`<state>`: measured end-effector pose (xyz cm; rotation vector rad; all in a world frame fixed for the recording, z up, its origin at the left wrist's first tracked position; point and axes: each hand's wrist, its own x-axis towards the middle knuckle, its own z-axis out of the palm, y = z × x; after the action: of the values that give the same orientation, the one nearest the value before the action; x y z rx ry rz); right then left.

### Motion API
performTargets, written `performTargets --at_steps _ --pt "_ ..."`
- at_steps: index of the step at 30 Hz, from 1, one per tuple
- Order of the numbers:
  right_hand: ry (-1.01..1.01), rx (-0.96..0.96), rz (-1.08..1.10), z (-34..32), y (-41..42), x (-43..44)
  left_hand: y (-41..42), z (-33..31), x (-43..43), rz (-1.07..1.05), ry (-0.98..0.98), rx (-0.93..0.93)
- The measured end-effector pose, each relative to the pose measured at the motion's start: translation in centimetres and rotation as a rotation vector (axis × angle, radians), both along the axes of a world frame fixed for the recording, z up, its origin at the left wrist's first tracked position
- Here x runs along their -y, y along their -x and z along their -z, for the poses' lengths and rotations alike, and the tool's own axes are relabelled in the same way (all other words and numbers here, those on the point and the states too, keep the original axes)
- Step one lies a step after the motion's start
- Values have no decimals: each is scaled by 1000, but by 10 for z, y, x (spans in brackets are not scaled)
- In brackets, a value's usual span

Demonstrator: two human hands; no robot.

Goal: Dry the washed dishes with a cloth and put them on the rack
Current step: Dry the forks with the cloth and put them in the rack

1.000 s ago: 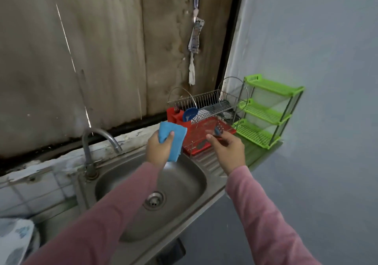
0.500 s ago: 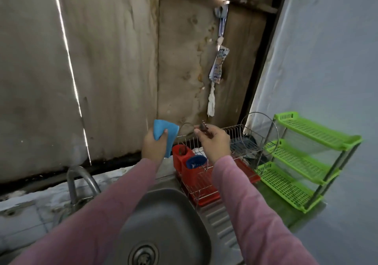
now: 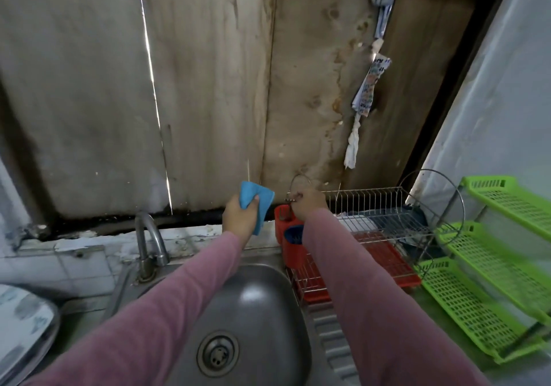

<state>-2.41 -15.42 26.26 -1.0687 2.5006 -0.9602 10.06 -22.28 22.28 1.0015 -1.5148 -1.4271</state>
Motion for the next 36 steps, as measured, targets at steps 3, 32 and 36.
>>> performTargets --at_steps 3,32,36 --pt "-9 23 -41 -5 0 -13 -1 2 -7 -42 -34 -28" --pt "231 533 -522 135 -249 -57 -269 112 -111 -615 19 34" --pt "155 552 -603 154 -323 -50 -340 129 -113 -718 -29 61"
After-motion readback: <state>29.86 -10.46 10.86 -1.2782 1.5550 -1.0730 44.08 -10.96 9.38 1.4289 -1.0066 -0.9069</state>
